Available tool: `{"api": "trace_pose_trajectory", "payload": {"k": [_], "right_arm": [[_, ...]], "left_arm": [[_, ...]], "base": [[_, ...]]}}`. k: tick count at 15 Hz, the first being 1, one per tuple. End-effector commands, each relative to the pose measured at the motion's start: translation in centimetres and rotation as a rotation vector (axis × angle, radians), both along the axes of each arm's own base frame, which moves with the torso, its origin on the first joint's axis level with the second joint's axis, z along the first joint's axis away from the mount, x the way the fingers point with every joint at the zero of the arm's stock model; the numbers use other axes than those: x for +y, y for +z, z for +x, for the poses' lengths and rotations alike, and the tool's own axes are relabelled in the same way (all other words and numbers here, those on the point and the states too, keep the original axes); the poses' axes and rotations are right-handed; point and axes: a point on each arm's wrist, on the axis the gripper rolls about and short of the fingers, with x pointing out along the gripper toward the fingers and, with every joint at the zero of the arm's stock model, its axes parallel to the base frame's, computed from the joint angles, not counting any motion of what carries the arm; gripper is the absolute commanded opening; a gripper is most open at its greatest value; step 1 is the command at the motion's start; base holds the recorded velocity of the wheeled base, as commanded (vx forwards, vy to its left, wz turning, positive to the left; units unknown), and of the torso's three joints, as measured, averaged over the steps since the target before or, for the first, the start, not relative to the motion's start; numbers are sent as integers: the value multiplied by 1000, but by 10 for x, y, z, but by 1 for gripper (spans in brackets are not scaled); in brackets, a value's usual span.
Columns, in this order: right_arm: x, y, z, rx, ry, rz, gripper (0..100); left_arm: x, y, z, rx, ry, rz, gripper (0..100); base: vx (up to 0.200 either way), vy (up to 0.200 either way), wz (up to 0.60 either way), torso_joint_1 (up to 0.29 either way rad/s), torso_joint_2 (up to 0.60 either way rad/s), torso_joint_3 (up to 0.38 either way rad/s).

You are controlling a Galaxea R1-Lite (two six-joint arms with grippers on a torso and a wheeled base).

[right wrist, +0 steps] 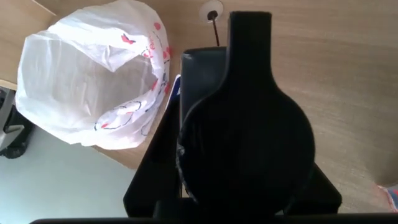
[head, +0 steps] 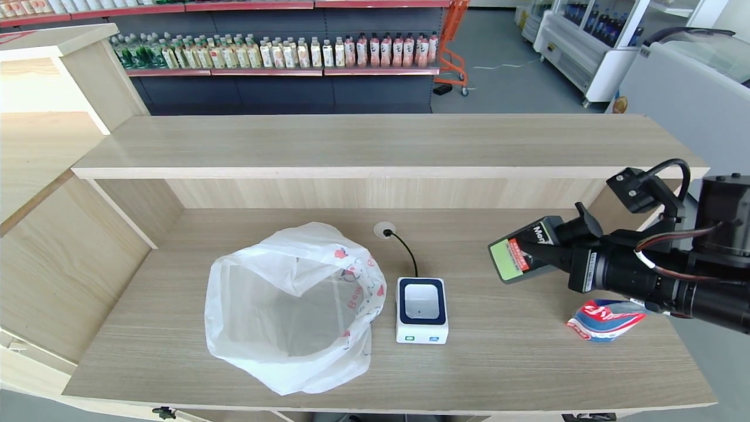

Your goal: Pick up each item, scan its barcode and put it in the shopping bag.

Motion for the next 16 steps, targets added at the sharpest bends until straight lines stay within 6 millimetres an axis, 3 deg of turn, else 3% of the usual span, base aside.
{"api": "trace_pose_trajectory", "payload": {"k": [1, 4, 13, 16], "right_arm": [[0, 1, 0, -2, 3, 3, 0], [2, -5, 2, 20, 12, 0, 0], [29, -13, 9, 82, 107, 41, 0], [33, -27, 19, 140, 102, 36, 0]], "left_arm": [[0, 0, 0, -1, 2, 2, 100], [0, 0, 0, -1, 0, 2, 100], [0, 0, 0, -1, 2, 3, 100], [0, 0, 0, -1, 2, 0, 100]], "base": [[-200, 0, 0, 2, -2, -2], [0, 0, 0, 0, 0, 0], [0, 200, 0, 6, 3, 6], [0, 0, 0, 0, 0, 0]]}}
